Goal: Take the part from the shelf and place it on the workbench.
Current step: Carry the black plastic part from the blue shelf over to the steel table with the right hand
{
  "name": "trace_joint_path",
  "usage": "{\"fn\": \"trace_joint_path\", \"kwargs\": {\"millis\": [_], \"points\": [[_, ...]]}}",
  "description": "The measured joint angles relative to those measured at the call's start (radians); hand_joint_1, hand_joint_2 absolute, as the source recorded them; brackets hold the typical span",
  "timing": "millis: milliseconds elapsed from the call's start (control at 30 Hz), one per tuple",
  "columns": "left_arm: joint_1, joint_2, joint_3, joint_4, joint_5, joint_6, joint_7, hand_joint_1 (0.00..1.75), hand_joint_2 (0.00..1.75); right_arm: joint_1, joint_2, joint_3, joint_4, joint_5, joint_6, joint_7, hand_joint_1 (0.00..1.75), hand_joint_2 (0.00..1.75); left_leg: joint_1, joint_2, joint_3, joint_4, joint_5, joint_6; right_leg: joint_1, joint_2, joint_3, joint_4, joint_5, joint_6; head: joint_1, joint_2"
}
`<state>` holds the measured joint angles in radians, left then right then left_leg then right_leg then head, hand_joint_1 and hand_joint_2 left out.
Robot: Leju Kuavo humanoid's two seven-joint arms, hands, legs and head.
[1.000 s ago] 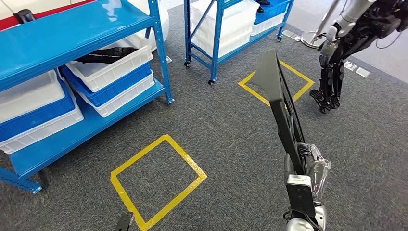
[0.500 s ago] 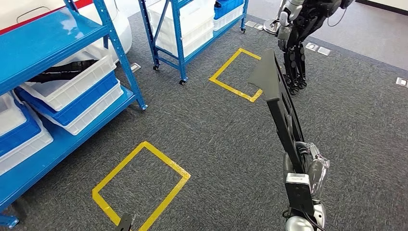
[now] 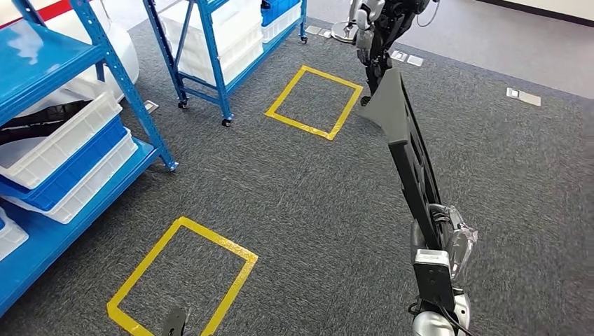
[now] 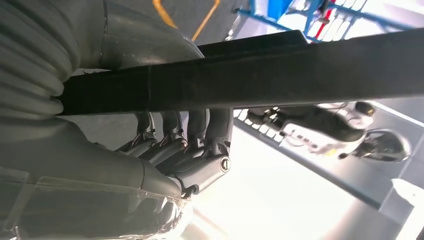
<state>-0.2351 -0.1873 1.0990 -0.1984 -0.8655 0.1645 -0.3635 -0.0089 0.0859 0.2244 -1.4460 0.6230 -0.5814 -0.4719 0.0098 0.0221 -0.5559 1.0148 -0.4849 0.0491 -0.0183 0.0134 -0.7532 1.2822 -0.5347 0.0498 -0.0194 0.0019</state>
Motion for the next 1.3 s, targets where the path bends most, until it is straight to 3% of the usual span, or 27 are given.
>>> {"fn": "trace_joint_path", "kwargs": {"millis": [33, 67, 133, 200, 233, 300, 367, 433, 500, 533, 567, 600, 667, 733, 800, 833, 900, 967, 1033, 1067, 1100, 1167, 1233, 1300], "points": [[0.002, 0.000, -0.002, 0.000, -0.008, -0.004, 0.009, 0.00, 1.75, 0.001, 0.001, 0.000, 0.004, -0.001, 0.001, 0.000, 1.75, 1.75, -0.001, 0.014, 0.000, 0.000, -0.001, 0.000, -0.001, -0.004, -0.006, 0.017, -0.002, 0.005, 0.001, 0.000], [0.002, 0.000, -0.003, 0.000, -0.013, -0.009, 0.016, 0.00, 1.75, 0.001, 0.001, 0.000, 0.007, -0.002, 0.001, 0.000, 1.75, 1.75, -0.001, 0.027, 0.000, 0.000, -0.001, 0.000, -0.001, -0.008, 0.011, -0.011, 0.012, 0.011, 0.002, 0.000], [0.003, -0.001, -0.005, 0.000, -0.017, -0.021, 0.024, 0.00, 1.75, -0.001, 0.004, 0.000, 0.010, -0.002, 0.001, 0.000, 1.75, 1.75, -0.002, 0.049, 0.004, 0.000, -0.004, -0.004, 0.001, -0.041, 0.090, -0.156, 0.058, 0.019, 0.004, 0.000], [0.003, -0.002, -0.006, 0.000, -0.018, -0.029, 0.026, 0.00, 1.75, -0.005, 0.009, 0.000, 0.012, -0.002, 0.003, 0.000, 1.75, 1.75, -0.007, 0.067, 0.007, 0.000, -0.009, -0.013, 0.009, -0.073, 0.151, -0.263, 0.086, 0.012, 0.005, 0.000], [0.003, -0.002, -0.006, 0.000, -0.017, -0.030, 0.027, 0.00, 1.75, -0.006, 0.012, 0.000, 0.013, -0.003, 0.003, 0.000, 1.75, 1.75, -0.009, 0.075, 0.009, 0.000, -0.011, -0.017, 0.013, -0.078, 0.160, -0.279, 0.089, 0.006, 0.004, 0.000], [0.003, -0.003, -0.006, 0.000, -0.017, -0.033, 0.028, 0.00, 1.75, -0.007, 0.014, 0.000, 0.015, -0.003, 0.004, -0.001, 1.75, 1.75, -0.008, 0.087, 0.013, -0.002, -0.014, -0.027, 0.013, -0.055, 0.160, -0.281, 0.094, -0.006, 0.003, 0.000], [0.003, -0.005, -0.007, 0.000, -0.017, -0.037, 0.029, 0.00, 1.75, -0.008, 0.016, 0.000, 0.016, -0.003, 0.004, -0.001, 1.75, 1.75, -0.003, 0.051, 0.007, 0.025, -0.039, -0.038, 0.005, -0.033, 0.163, -0.290, 0.100, -0.020, -0.001, 0.000], [0.006, -0.005, -0.007, 0.000, -0.017, -0.039, 0.029, 0.00, 1.75, -0.011, 0.022, 0.002, 0.016, -0.002, 0.004, -0.001, 1.75, 1.75, 0.000, -0.005, -0.040, 0.131, -0.102, -0.044, 0.000, -0.012, 0.165, -0.294, 0.104, -0.032, -0.010, 0.000], [0.011, -0.005, -0.007, 0.000, -0.018, -0.039, 0.030, 0.00, 1.75, -0.012, 0.025, 0.004, 0.019, -0.002, 0.004, -0.001, 1.75, 1.75, 0.001, -0.024, -0.105, 0.258, -0.152, -0.047, 0.001, 0.013, 0.164, -0.293, 0.104, -0.036, -0.015, 0.000], [0.013, -0.005, -0.007, 0.000, -0.018, -0.039, 0.030, 0.00, 1.75, -0.011, 0.026, 0.005, 0.021, -0.002, 0.004, -0.001, 1.75, 1.75, 0.001, -0.025, -0.121, 0.283, -0.151, -0.047, 0.001, 0.027, 0.164, -0.293, 0.104, -0.036, -0.015, 0.000], [0.013, -0.005, -0.007, 0.000, -0.018, -0.039, 0.030, 0.00, 1.75, -0.011, 0.027, 0.005, 0.024, -0.002, 0.004, -0.001, 1.75, 1.75, 0.002, -0.026, -0.119, 0.270, -0.128, -0.047, 0.001, 0.041, 0.164, -0.292, 0.104, -0.036, -0.016, 0.000], [0.014, -0.005, -0.007, 0.000, -0.018, -0.039, 0.030, 0.00, 1.75, -0.011, 0.027, 0.005, 0.025, -0.002, 0.004, -0.001, 1.75, 1.75, 0.004, -0.031, -0.098, 0.218, -0.089, -0.047, 0.001, 0.056, 0.165, -0.290, 0.104, -0.035, -0.016, 0.000], [0.013, -0.003, -0.008, 0.000, -0.018, -0.039, 0.030, 0.00, 1.75, -0.012, 0.028, 0.006, 0.026, -0.002, 0.004, -0.001, 1.75, 1.75, 0.011, -0.070, -0.038, 0.082, -0.022, -0.046, 0.002, 0.082, 0.163, -0.282, 0.101, -0.031, -0.017, 0.000], [0.013, -0.002, -0.008, 0.000, -0.018, -0.039, 0.030, 0.00, 1.75, -0.013, 0.029, 0.007, 0.026, -0.002, 0.004, -0.001, 1.75, 1.75, 0.012, -0.100, -0.010, 0.017, -0.004, -0.044, 0.003, 0.105, 0.154, -0.276, 0.101, -0.021, -0.017, 0.000], [0.011, -0.002, -0.008, 0.000, -0.018, -0.039, 0.031, 0.00, 1.75, -0.012, 0.029, 0.007, 0.026, -0.002, 0.004, -0.001, 1.75, 1.75, 0.006, -0.085, -0.010, 0.014, -0.003, -0.035, 0.001, 0.126, 0.146, -0.278, 0.106, -0.009, -0.016, 0.000], [0.010, -0.003, -0.009, 0.000, -0.018, -0.039, 0.031, 0.00, 1.75, -0.010, 0.029, 0.007, 0.027, -0.002, 0.004, -0.001, 1.75, 1.75, 0.006, -0.073, -0.008, 0.010, 0.000, -0.028, 0.000, 0.121, 0.140, -0.275, 0.105, -0.005, -0.016, 0.000], [0.008, -0.004, -0.011, 0.000, -0.018, -0.039, 0.032, 0.00, 1.75, -0.012, 0.029, 0.007, 0.027, -0.002, 0.004, -0.001, 1.75, 1.75, 0.007, -0.049, -0.006, 0.002, 0.006, -0.014, 0.003, 0.073, 0.108, -0.221, 0.079, -0.004, -0.010, 0.000], [0.009, -0.003, -0.012, 0.000, -0.018, -0.039, 0.032, 0.00, 1.75, -0.015, 0.029, 0.007, 0.027, -0.002, 0.004, -0.001, 1.75, 1.75, 0.003, -0.024, -0.006, -0.001, 0.007, -0.006, 0.004, 0.014, 0.041, -0.084, 0.024, -0.009, -0.004, 0.000], [0.010, -0.002, -0.013, 0.000, -0.018, -0.038, 0.034, 0.00, 1.75, -0.014, 0.028, 0.006, 0.029, -0.002, 0.004, -0.001, 1.75, 1.75, 0.000, 0.001, -0.006, 0.000, 0.005, -0.004, 0.002, -0.002, -0.011, 0.024, -0.008, -0.005, -0.003, 0.000], [0.010, -0.002, -0.013, 0.000, -0.020, -0.038, 0.035, 0.00, 1.75, -0.012, 0.028, 0.006, 0.030, -0.003, 0.004, -0.001, 1.75, 1.75, 0.000, 0.012, -0.006, 0.000, 0.005, -0.004, 0.000, -0.005, -0.008, 0.020, -0.002, 0.001, -0.002, 0.000], [0.009, -0.002, -0.015, 0.000, -0.021, -0.038, 0.036, 0.00, 1.75, -0.012, 0.027, 0.006, 0.031, -0.003, 0.004, -0.001, 1.75, 1.75, 0.000, 0.021, -0.005, 0.000, 0.004, -0.005, -0.001, -0.010, 0.017, -0.027, 0.018, 0.009, -0.002, 0.000], [0.006, -0.002, -0.019, 0.000, -0.023, -0.039, 0.038, 0.00, 1.75, -0.013, 0.027, 0.006, 0.031, -0.002, 0.004, -0.001, 1.75, 1.75, -0.003, 0.038, -0.001, 0.000, -0.001, -0.010, 0.001, -0.049, 0.102, -0.180, 0.067, 0.017, 0.000, 0.000], [0.005, -0.002, -0.021, 0.000, -0.023, -0.040, 0.040, 0.00, 1.75, -0.015, 0.028, 0.005, 0.031, -0.003, 0.004, -0.001, 1.75, 1.75, -0.009, 0.053, 0.003, 0.001, -0.006, -0.020, 0.009, -0.076, 0.151, -0.269, 0.091, 0.010, 0.000, 0.000], [0.006, -0.002, -0.022, 0.000, -0.023, -0.042, 0.041, 0.00, 1.75, -0.016, 0.029, 0.004, 0.030, -0.007, 0.006, -0.001, 1.75, 1.75, -0.010, 0.069, 0.007, -0.001, -0.008, -0.028, 0.014, -0.059, 0.153, -0.275, 0.093, -0.003, -0.001, 0.000]]}}
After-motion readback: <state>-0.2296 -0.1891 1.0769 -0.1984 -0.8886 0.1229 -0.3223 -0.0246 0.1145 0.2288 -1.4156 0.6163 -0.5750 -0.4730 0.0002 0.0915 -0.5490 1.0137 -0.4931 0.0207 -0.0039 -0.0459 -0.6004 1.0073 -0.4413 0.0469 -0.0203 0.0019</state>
